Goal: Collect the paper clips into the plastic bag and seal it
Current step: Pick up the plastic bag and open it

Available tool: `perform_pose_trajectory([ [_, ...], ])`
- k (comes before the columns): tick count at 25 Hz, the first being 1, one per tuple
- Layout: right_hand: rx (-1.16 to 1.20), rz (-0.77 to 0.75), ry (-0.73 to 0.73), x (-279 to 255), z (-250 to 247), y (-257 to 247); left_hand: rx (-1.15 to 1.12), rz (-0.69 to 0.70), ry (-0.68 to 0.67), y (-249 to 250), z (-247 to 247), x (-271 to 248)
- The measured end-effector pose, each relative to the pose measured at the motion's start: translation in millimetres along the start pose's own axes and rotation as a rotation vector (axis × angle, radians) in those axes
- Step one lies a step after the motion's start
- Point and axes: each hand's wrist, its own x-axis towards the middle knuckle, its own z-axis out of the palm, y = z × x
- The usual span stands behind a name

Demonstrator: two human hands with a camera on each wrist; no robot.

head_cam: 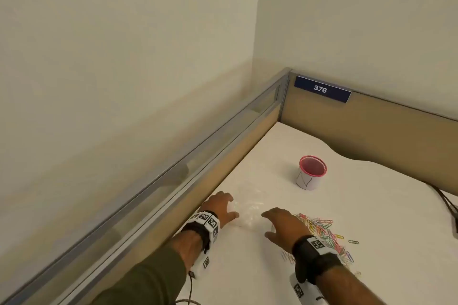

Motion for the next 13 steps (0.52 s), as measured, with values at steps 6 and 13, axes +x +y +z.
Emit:
perform_pose_trajectory([
  [6, -0.065, 0.052, -0.104, 54, 33, -31, 0.229, -0.004, -0.012, -1, 14, 40],
  [13, -0.095, 0.106, -0.041, 65, 35, -40, -0.007, -0.022, 0.030, -5, 10, 56],
])
